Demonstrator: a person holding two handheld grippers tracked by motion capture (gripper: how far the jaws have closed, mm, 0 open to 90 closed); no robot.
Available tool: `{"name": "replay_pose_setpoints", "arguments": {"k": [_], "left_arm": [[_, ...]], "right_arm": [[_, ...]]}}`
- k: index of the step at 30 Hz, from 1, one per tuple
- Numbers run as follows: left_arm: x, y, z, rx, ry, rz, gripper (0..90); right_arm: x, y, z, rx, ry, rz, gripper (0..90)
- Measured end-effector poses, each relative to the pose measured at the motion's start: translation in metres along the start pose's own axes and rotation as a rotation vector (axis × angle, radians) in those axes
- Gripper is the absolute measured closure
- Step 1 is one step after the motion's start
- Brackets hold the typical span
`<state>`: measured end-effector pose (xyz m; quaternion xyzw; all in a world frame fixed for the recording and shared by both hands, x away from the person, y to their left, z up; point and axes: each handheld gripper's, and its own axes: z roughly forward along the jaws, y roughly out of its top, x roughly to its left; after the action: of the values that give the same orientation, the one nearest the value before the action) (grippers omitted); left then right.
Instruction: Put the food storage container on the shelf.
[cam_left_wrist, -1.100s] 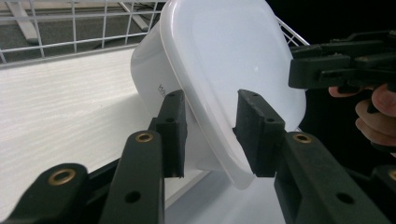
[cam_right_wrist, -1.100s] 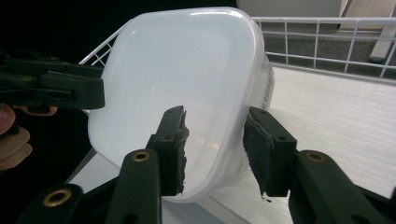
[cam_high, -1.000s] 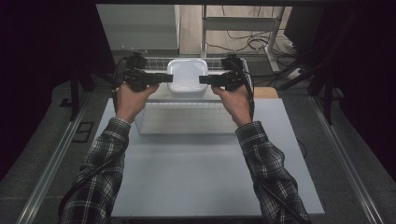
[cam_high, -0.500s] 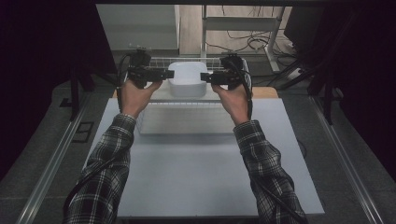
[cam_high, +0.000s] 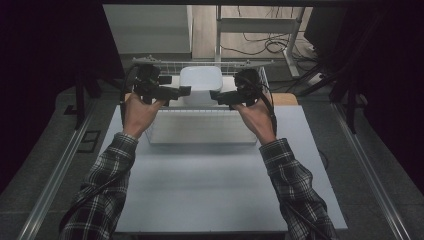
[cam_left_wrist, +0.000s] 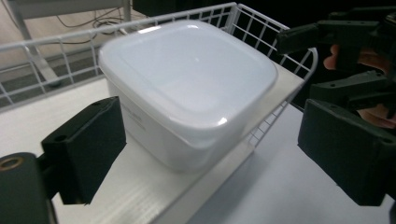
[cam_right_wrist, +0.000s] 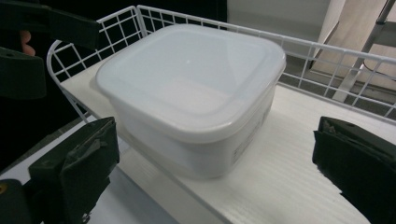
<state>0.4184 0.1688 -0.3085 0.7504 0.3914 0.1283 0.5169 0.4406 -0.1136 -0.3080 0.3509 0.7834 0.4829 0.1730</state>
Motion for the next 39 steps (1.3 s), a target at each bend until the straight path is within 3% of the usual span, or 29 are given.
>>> {"name": "replay_pose_setpoints", "arguments": {"k": [4,17,27,39], "left_arm": [[-0.003,-0.013,-0.002,-0.003,-0.031,0.012,5.9],[-0.014,-0.038,-0.004,0.018,-0.02,0.081,4.3],[-0.016,-0.054,-0.007,0.015,-0.03,0.072,3.8],[-0.025,-0.072,-0.006,0.031,-0.024,0.1,4.0]], "right_arm": [[0.003,-0.007,0.0,-0.001,0.015,-0.009,0.0],[0.01,-0.022,-0.003,0.014,0.013,-0.039,0.0],[0.009,-0.033,-0.012,0.009,0.036,-0.042,0.0],[0.015,-0.049,-0.018,0.02,0.047,-0.08,0.0]]}}
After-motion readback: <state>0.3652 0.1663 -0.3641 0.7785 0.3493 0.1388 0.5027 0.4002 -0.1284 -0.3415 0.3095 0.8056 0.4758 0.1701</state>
